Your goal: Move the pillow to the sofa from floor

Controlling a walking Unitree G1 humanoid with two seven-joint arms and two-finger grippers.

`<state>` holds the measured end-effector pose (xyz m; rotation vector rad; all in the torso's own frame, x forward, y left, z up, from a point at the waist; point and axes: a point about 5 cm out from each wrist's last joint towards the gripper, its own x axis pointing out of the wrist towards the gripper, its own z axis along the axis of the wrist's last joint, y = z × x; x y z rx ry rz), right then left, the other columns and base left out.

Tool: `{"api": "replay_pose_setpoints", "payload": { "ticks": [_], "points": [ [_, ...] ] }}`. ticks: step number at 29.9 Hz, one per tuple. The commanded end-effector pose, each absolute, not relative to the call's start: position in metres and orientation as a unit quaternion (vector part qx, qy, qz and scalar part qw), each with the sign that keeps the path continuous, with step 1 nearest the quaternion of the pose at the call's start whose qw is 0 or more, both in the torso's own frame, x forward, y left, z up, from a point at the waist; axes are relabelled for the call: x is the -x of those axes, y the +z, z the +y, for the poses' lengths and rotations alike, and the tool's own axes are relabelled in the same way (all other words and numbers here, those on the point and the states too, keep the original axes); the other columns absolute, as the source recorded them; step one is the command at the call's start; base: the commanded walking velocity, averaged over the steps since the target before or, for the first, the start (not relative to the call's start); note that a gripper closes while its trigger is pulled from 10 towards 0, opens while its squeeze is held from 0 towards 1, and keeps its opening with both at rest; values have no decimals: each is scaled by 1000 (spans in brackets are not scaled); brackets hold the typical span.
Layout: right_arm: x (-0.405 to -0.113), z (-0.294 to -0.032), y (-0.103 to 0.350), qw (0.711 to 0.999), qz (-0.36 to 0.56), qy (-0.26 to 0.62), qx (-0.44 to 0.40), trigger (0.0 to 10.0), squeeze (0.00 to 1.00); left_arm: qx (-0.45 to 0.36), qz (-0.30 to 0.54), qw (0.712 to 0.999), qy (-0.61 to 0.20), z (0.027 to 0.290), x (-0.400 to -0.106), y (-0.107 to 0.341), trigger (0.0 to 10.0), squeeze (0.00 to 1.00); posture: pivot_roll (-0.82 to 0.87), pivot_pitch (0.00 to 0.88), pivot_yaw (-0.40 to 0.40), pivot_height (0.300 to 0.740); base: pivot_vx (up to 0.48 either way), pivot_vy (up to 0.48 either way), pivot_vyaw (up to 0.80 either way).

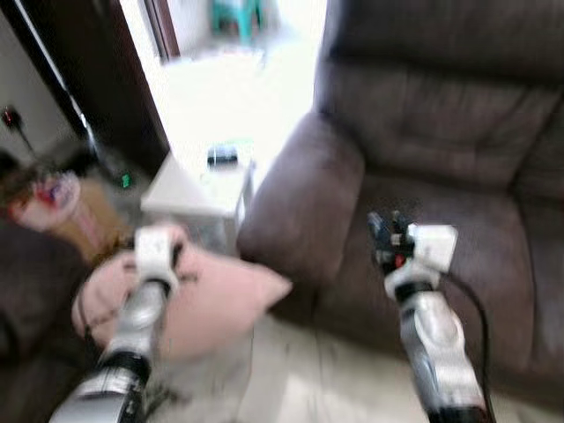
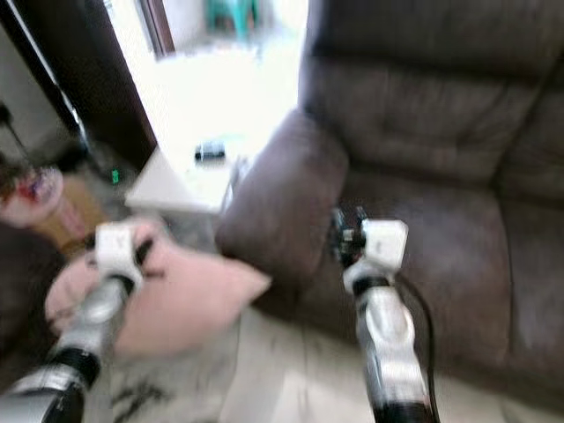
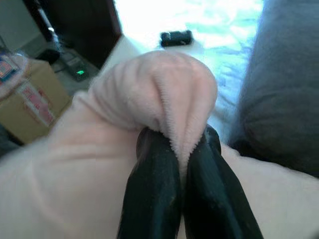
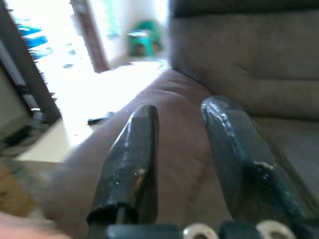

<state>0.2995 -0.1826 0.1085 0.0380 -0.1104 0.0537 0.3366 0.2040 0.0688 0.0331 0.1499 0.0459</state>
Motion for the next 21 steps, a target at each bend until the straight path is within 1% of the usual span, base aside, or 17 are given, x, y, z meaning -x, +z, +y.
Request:
{"api": "replay_pose_setpoints", "payload": {
  "ticks": [1,8,12,15,16,19,21],
  "points": [
    [-297,-186,105,998,-52,16,-24,10000,0,-19,25,999,13,202,-345,89,10000,0,-8,25,48,740,0,0,0],
    [-298,-188,105,998,-50,20,-14,10000,0,-6,14,1000,-7,193,-344,92,10000,0,-7,21,41,740,0,0,0],
    [-298,-188,101,998,-28,47,-5,10000,0,-11,3,998,-63,183,-341,100,10000,0,-7,21,38,740,0,0,0],
    [-294,-188,93,997,1,82,14,10000,0,-22,-2,996,-86,184,-338,107,10000,0,-2,21,35,740,0,0,0],
    [-293,-190,90,995,10,96,32,10000,0,-26,-6,996,-90,185,-338,111,10000,0,0,22,34,740,0,0,0],
    [-291,-196,86,990,32,119,67,10000,0,-33,-14,994,-102,187,-339,122,10000,0,-3,20,32,740,0,0,0],
    [-291,-199,84,988,45,131,74,10000,0,-31,-17,993,-115,184,-340,129,10000,0,-4,17,31,740,0,0,0]
  ]
}}
